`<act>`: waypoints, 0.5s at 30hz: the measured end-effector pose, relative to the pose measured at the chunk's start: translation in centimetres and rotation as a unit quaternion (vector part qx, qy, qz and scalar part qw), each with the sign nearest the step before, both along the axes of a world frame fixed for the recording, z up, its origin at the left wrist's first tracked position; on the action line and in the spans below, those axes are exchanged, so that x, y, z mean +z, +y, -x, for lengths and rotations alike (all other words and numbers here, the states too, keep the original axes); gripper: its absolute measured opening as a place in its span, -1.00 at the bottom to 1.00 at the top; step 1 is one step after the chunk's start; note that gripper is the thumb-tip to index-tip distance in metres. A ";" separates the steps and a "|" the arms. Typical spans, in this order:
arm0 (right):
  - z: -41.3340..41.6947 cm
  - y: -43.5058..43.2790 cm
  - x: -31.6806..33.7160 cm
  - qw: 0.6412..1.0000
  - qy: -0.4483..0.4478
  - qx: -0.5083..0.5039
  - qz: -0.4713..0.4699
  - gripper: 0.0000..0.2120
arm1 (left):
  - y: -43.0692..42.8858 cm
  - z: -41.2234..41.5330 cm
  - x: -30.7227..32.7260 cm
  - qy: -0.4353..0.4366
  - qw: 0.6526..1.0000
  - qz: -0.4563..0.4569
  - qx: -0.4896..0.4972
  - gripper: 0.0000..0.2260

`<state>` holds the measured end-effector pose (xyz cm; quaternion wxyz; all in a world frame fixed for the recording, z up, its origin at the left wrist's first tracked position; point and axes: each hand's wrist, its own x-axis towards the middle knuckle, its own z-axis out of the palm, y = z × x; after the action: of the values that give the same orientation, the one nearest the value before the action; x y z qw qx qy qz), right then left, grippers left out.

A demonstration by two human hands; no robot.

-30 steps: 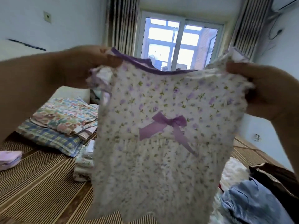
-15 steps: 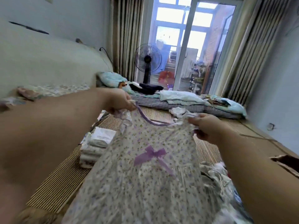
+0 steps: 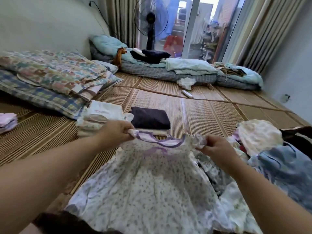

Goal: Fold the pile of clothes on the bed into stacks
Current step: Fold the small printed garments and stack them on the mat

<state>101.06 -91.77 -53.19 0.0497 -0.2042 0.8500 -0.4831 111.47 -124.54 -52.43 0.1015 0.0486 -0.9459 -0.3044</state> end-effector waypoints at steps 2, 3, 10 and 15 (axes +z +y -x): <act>-2.6 1.9 -1.4 0.997 0.002 0.034 -0.062 -0.58 | 0.4 -3.0 -2.2 -0.042 0.999 0.002 -0.034 -0.89; -3.8 2.7 -2.1 0.994 -0.005 0.043 -0.100 -0.58 | 0.6 -4.5 -3.3 -0.064 0.997 0.001 -0.049 -0.89; -9.1 5.9 -4.3 0.969 -0.066 0.056 -0.232 -0.75 | 2.3 -11.3 -7.3 -0.114 0.982 -0.012 -0.149 -0.80; -11.2 5.5 -3.6 0.900 -0.047 0.115 -0.417 -0.77 | 2.7 -14.1 -7.5 -0.191 0.956 0.064 -0.215 -0.84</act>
<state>112.25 -86.28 -56.77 0.2257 -0.2382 0.9408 -0.0844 125.54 -121.81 -59.91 -0.1457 -0.1054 -0.9533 -0.2426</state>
